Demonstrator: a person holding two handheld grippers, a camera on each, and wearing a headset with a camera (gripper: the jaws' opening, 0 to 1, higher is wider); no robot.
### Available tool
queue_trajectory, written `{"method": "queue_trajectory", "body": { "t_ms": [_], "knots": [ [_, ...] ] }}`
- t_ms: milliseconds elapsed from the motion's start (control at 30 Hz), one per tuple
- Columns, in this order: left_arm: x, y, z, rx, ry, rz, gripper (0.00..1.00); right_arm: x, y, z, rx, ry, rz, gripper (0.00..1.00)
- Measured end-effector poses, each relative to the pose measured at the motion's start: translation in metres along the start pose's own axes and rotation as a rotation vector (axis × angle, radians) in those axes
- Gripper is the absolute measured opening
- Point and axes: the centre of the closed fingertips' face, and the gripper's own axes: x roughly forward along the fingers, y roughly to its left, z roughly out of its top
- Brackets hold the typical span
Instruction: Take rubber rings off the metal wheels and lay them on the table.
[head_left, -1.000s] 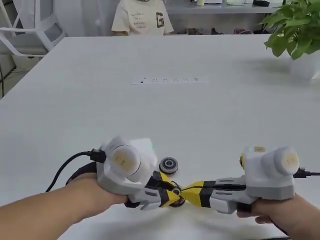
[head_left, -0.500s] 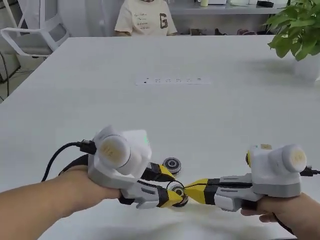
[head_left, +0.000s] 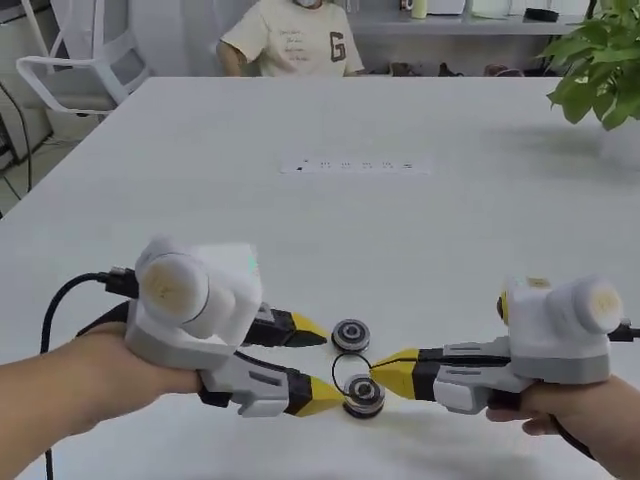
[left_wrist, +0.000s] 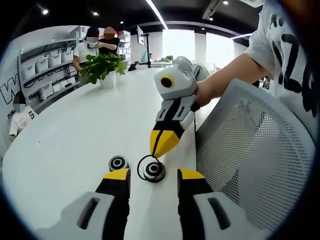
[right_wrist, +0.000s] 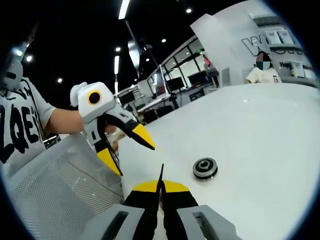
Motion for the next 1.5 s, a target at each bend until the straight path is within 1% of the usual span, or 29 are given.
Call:
{"method": "queue_trajectory", "body": {
  "t_ms": [233, 400, 500, 667, 767, 867, 933, 1000, 1133, 1267, 1400, 1500],
  "knots": [
    [-0.015, 0.003, 0.001, -0.006, -0.017, 0.026, 0.42, 0.009, 0.003, 0.009, -0.032, 0.023, 0.026, 0.00],
    [-0.028, 0.007, 0.000, -0.017, -0.031, 0.050, 0.45, 0.018, 0.007, 0.014, -0.050, 0.045, 0.058, 0.00],
    [-0.035, 0.009, -0.002, -0.026, -0.038, 0.066, 0.47, 0.024, 0.011, 0.013, -0.071, 0.076, 0.077, 0.00],
    [-0.047, 0.014, -0.008, -0.038, -0.038, 0.100, 0.52, 0.034, 0.016, 0.015, -0.083, 0.097, 0.102, 0.00],
    [-0.054, 0.015, -0.013, -0.050, -0.037, 0.116, 0.53, 0.041, 0.020, 0.013, -0.097, 0.121, 0.123, 0.00],
    [-0.059, 0.015, -0.016, -0.058, -0.035, 0.124, 0.55, 0.048, 0.023, 0.008, -0.110, 0.149, 0.141, 0.00],
    [-0.063, 0.017, -0.018, -0.059, -0.033, 0.139, 0.56, 0.051, 0.024, 0.005, -0.119, 0.169, 0.148, 0.00],
    [-0.065, 0.018, -0.020, -0.065, -0.034, 0.148, 0.58, 0.056, 0.024, 0.002, -0.129, 0.190, 0.156, 0.00],
    [-0.070, 0.019, -0.020, -0.081, -0.044, 0.163, 0.59, 0.063, 0.025, -0.002, -0.128, 0.210, 0.167, 0.00],
    [-0.074, 0.021, -0.021, -0.089, -0.049, 0.172, 0.60, 0.069, 0.025, -0.004, -0.126, 0.224, 0.172, 0.00],
    [-0.078, 0.023, -0.023, -0.097, -0.049, 0.183, 0.60, 0.076, 0.023, -0.010, -0.144, 0.254, 0.166, 0.00],
    [-0.079, 0.022, -0.025, -0.100, -0.048, 0.184, 0.60, 0.078, 0.021, -0.012, -0.160, 0.263, 0.159, 0.00]
  ]
}}
